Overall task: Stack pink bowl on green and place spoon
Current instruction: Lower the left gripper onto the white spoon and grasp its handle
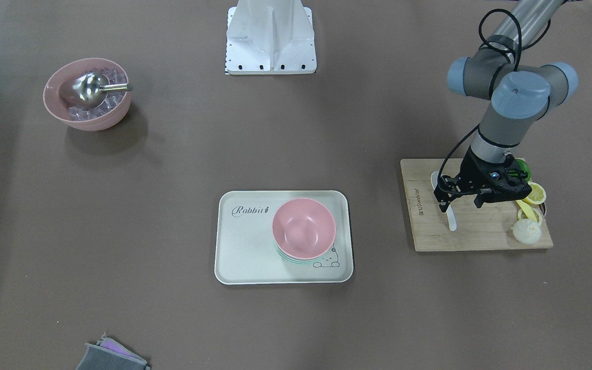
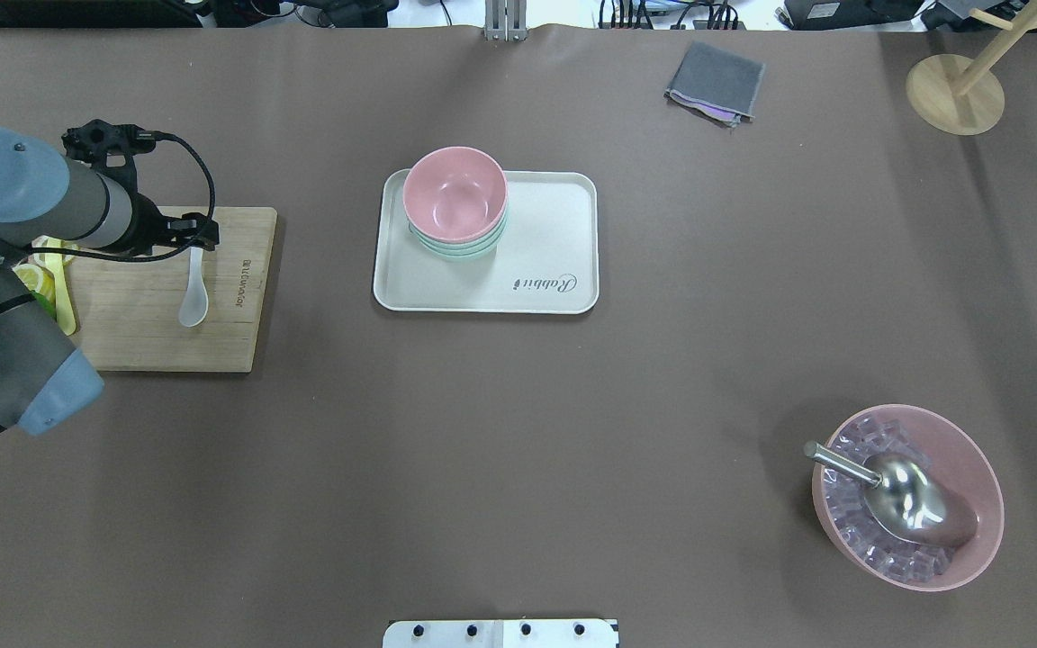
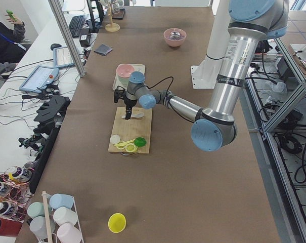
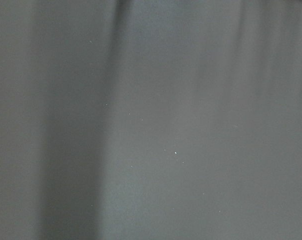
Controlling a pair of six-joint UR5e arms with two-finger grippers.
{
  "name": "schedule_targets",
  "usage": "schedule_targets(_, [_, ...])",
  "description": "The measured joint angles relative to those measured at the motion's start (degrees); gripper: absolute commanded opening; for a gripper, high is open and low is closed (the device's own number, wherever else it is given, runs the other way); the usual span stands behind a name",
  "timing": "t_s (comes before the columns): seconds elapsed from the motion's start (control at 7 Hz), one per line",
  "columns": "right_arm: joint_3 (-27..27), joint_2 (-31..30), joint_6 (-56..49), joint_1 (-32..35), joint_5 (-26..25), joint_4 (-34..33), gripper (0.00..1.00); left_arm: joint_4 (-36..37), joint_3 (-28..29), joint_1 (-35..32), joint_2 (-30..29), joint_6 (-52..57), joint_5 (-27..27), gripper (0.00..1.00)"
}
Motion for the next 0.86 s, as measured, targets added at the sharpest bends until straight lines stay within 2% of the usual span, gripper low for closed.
schedule_targets(0.14, [0.1,-1.0,0.0,0.2,0.0,0.1,1.0,-0.1,0.3,0.8,-0.1,-0.6,0.6,0.44])
schedule_targets(0.29, [0.2,-1.6,0.0,0.4,-0.1,0.6,1.0,-0.1,0.6,1.2,-0.1,-0.8,0.9,0.4])
schedule_targets(0.86, [0.0,-2.0,0.2,0.4,-0.1,1.9,1.0,-0.2,1.2,1.8,-0.1,-0.7,1.1,0.34])
